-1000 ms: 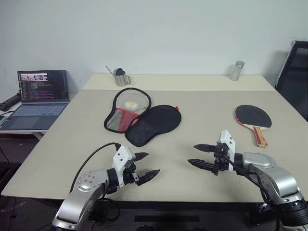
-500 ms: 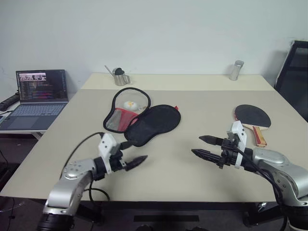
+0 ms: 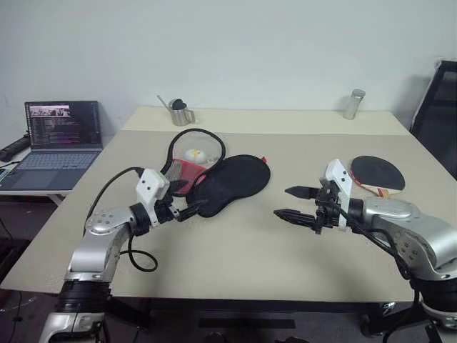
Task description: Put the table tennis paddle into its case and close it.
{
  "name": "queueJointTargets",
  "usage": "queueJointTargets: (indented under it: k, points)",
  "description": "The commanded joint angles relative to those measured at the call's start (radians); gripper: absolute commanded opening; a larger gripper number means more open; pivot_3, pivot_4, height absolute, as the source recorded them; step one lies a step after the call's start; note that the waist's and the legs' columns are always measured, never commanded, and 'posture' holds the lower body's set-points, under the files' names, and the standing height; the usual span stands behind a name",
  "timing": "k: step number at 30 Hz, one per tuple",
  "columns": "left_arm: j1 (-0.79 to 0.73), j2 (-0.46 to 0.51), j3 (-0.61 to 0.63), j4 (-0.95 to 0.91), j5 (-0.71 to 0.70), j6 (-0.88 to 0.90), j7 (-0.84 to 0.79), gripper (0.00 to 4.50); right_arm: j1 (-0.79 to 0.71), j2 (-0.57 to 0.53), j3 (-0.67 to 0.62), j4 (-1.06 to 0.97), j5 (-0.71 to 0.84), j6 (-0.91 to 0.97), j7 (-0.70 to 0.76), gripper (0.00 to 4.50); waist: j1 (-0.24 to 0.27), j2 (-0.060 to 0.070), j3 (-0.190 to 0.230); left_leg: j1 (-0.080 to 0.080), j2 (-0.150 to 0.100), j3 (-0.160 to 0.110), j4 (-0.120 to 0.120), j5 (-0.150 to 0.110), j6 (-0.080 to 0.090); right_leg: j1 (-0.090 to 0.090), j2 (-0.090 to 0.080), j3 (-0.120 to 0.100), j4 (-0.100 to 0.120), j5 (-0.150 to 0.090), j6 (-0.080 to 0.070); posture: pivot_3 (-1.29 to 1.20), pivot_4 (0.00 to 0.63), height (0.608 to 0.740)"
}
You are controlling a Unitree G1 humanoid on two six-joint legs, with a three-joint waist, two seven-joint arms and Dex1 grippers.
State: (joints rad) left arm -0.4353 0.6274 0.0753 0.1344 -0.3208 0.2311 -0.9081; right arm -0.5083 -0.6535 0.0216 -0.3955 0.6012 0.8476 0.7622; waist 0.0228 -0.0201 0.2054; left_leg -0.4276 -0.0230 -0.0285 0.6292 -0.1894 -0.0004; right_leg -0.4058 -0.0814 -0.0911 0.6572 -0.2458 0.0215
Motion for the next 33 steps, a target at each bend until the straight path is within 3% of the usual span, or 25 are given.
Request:
queueJointTargets:
  k: [1,12,25,28,33]
  points:
    - [-0.060,0.013,-0.039,0.071,0.057,-0.050,-0.026,4.38,0.004,0.000,-0.005,-0.020,-0.021,-0.049,0.001,3.87,0.000,0.000,0.000,0.000,0.000,0.000,0.000,0.000,0.000,0.000,0.000,0.000,0.000,0.000,0.000,0.00,0.150,0.740]
    - [-0.269,-0.097,-0.179,0.387,0.189,-0.166,-0.081,4.38,0.045,0.019,-0.015,-0.036,-0.029,-0.085,-0.008,3.87,0.000,-0.001,0.001,0.000,0.000,0.002,0.001,0.000,0.000,0.000,0.003,0.000,0.000,0.001,0.002,0.00,0.150,0.740]
    - [-0.394,-0.153,-0.213,0.704,0.273,-0.262,-0.125,4.38,0.050,0.022,-0.032,-0.069,-0.008,-0.068,-0.031,3.87,-0.002,-0.002,0.001,0.000,0.001,0.001,0.002,0.000,0.000,0.000,0.005,0.000,0.001,0.002,0.002,0.00,0.150,0.740]
    - [-0.408,-0.174,-0.224,0.746,0.284,-0.266,-0.161,3.78,0.045,0.020,-0.034,-0.074,-0.004,-0.060,-0.036,3.92,0.000,-0.003,0.001,0.000,0.001,0.001,0.003,0.000,0.000,0.000,0.005,0.000,0.002,0.002,0.003,0.00,0.150,0.740]
    - [-0.418,-0.192,-0.231,0.763,0.287,-0.272,-0.216,2.00,0.038,0.017,-0.038,-0.081,0.001,-0.052,-0.043,3.92,0.000,-0.003,0.001,0.000,0.001,0.001,0.005,0.000,0.000,0.001,0.005,0.000,0.002,0.002,0.003,0.00,0.150,0.740]
